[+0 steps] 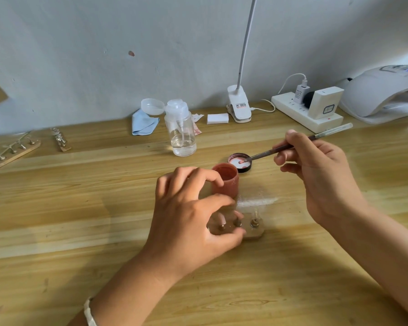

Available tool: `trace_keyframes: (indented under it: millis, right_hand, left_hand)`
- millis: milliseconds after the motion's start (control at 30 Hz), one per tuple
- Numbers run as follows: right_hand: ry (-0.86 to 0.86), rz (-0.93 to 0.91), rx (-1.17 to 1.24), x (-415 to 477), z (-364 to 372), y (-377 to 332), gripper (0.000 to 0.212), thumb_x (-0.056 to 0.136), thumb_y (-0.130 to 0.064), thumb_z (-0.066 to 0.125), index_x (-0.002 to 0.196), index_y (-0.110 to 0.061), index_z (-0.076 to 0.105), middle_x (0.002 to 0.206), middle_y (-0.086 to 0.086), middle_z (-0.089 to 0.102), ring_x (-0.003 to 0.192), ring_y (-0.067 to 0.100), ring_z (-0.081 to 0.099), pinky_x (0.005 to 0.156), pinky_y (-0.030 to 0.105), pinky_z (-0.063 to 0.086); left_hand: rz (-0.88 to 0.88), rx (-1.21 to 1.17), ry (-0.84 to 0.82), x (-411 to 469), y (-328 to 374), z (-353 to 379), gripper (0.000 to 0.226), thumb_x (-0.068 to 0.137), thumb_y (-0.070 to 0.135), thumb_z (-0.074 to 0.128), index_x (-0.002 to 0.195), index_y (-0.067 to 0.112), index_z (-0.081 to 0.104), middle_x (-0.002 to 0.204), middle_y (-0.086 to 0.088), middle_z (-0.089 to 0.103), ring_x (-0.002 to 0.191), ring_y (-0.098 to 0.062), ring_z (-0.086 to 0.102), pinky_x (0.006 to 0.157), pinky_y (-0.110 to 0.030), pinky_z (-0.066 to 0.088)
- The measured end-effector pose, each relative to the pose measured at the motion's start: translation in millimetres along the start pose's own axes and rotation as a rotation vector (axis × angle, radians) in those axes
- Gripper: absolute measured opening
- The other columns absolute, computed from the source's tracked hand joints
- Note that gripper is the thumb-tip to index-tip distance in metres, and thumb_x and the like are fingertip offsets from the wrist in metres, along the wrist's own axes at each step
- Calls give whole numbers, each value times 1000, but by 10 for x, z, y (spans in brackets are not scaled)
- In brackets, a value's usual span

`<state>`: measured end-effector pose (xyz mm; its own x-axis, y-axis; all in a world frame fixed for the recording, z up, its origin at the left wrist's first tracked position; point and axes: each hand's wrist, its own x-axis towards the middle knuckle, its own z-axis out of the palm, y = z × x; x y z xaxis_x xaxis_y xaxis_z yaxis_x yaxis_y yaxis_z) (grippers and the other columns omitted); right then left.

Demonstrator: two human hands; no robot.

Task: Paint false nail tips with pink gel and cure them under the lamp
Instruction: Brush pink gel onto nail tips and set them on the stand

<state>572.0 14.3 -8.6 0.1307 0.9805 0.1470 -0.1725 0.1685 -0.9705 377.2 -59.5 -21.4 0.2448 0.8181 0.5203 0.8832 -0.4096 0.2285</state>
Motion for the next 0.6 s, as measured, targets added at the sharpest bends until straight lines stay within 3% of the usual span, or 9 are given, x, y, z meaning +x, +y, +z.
trace_keyframes:
  millis: [100,233,333,400,467,533,600]
  right_hand:
    - [3,6,2,0,-1,-13,40,99,-26,60,62,-20,75,56,-3,64,61,5,60,71,28,44]
    - [-14,13,8,-10,2,-15,41,99,-25,59,62,-20,76,56,-4,64,61,5,60,70,28,44]
    - [-24,8,13,-22,10,6,36,100,-24,59,67,-18,74,56,-3,63,60,6,60,69,28,44]
    - [-24,4,13,-19,8,16,37,100,-24,59,66,-18,74,55,-4,63,60,6,60,69,27,44]
    - [-30,3,7,-16,9,17,41,100,-24,58,63,-20,75,55,-4,63,60,6,60,69,28,44]
    - [-43,3,4,-19,9,21,42,100,-24,58,62,-21,75,55,-4,63,61,6,60,70,28,44]
    - [-46,7,2,-17,8,30,42,100,-25,59,62,-21,76,55,-4,63,61,6,60,70,28,44]
  left_hand:
    - [-26,-139,-35,-14,-147,-146,47,64,66,62,86,28,77,100,12,60,99,-15,54,88,-34,35]
    - [-229,-589,-15,38,-358,-335,45,71,54,52,81,18,77,80,11,65,81,-8,58,71,-18,39]
    - [-393,-770,-180,89,-536,-399,45,62,53,57,78,18,80,74,9,70,72,-5,55,65,-17,40]
    - [-446,-805,-375,71,-655,-435,45,55,57,66,86,26,80,86,5,74,81,-6,56,71,-15,41]
    - [-448,-783,-527,32,-737,-445,47,50,57,76,91,34,80,89,13,70,84,-6,52,75,-17,40]
    - [-436,-720,-608,0,-760,-403,51,45,54,83,93,37,79,90,17,68,86,-6,50,79,-24,39]
    - [-432,-679,-622,-12,-743,-331,49,45,52,85,91,37,79,94,9,69,85,-8,49,79,-29,39]
